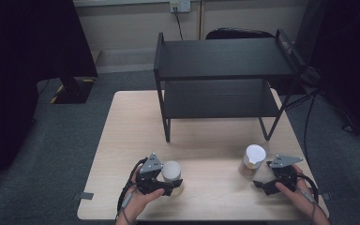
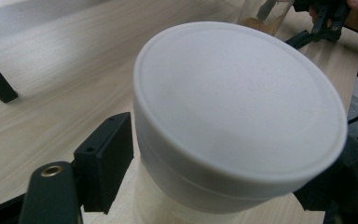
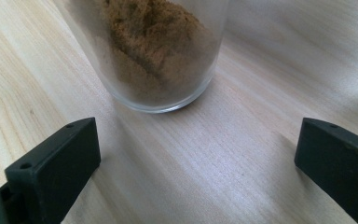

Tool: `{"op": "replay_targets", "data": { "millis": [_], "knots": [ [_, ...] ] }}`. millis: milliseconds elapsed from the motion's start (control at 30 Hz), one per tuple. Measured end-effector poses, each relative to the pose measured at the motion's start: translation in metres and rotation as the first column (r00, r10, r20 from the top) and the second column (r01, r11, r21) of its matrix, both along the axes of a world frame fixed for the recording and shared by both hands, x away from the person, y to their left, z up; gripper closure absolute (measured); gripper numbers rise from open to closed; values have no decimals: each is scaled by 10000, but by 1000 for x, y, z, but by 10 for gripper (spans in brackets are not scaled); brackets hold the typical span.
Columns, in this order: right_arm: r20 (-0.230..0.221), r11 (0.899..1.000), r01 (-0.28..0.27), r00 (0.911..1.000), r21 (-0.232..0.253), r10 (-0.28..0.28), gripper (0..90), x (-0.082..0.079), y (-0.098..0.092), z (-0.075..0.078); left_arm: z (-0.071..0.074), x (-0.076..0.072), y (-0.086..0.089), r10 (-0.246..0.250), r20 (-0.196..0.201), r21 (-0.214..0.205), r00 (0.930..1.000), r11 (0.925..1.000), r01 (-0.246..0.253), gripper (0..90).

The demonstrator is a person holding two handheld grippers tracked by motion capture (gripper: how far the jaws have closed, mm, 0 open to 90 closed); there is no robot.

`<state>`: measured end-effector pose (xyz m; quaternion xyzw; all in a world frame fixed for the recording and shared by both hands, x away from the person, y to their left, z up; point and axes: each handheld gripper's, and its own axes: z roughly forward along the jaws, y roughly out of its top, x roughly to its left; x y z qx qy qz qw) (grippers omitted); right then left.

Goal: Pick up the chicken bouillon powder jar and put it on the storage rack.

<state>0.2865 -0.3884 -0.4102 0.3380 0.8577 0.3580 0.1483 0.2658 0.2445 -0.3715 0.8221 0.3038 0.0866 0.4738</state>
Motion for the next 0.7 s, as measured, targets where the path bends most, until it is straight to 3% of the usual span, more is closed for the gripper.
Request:
{"op": "replay_targets", "data": {
  "millis": [400,700],
  "knots": [
    [1,10000,-1,10000,-1,1,0,0,0,0,2,-3,-4,-26,173,192,9998,9998,23,304],
    [-1,10000,0,10000,-1,0,0,0,0,0,3,-10,-8,27,593,458,9982,9989,-54,328]
  ]
}}
